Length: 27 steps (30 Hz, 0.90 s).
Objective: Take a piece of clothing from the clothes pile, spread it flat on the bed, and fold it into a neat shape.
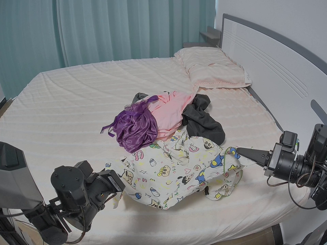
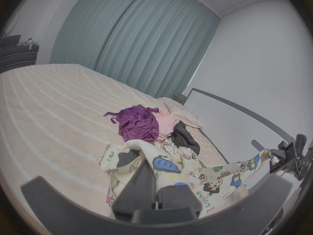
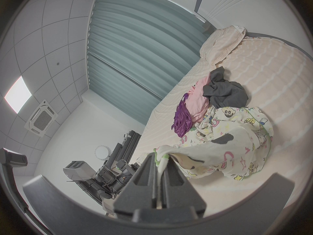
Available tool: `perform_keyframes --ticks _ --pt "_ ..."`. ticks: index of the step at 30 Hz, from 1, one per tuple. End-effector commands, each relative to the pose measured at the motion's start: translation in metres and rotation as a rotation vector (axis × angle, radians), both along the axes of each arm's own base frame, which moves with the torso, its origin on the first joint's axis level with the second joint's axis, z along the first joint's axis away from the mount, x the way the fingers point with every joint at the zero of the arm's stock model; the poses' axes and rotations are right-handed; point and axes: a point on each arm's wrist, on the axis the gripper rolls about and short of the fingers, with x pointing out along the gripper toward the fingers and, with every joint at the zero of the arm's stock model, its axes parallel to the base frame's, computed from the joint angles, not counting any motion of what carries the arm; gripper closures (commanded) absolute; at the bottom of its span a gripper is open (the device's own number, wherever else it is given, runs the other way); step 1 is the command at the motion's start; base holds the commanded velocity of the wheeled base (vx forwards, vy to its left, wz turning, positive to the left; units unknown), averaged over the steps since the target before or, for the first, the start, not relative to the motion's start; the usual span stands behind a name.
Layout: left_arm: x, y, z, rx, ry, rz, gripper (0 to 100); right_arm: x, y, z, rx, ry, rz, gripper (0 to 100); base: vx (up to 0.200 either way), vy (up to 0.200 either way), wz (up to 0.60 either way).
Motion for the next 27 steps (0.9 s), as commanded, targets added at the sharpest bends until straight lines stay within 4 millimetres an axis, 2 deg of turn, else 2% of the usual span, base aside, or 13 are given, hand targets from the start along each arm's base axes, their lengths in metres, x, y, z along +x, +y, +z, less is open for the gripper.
perform_keyframes --ticks 1,4,15,25,27 --pt "0.0005 -0.0005 0.0006 -0.023 -0.007 0.002 100 -0.0013 -0.0003 0.0018 0.004 -0.007 0.002 100 -0.200 0.000 0.00" --pt "0.0002 -0.0002 0.0007 -0.023 -0.007 0.002 100 -0.0015 -0.0004 0.0021 0.004 -0.009 0.002 100 -0.200 0.000 0.00" --pt "-0.0035 0.0027 -0.0038 -0.002 0.015 0.002 100 -0.0019 -0.0005 0.0026 0.003 -0.012 -0.010 100 0.000 0.000 0.00" --pt "-0.0042 0.0042 0.0015 -0.014 -0.005 0.021 100 -0.0018 -0.0001 0.0023 0.003 -0.009 -0.008 100 0.000 0.000 0.00" --pt "-0.0048 0.0047 0.0037 -0.020 -0.012 0.021 100 -0.0022 -0.0003 0.0029 0.003 -0.013 -0.010 100 0.000 0.200 0.00"
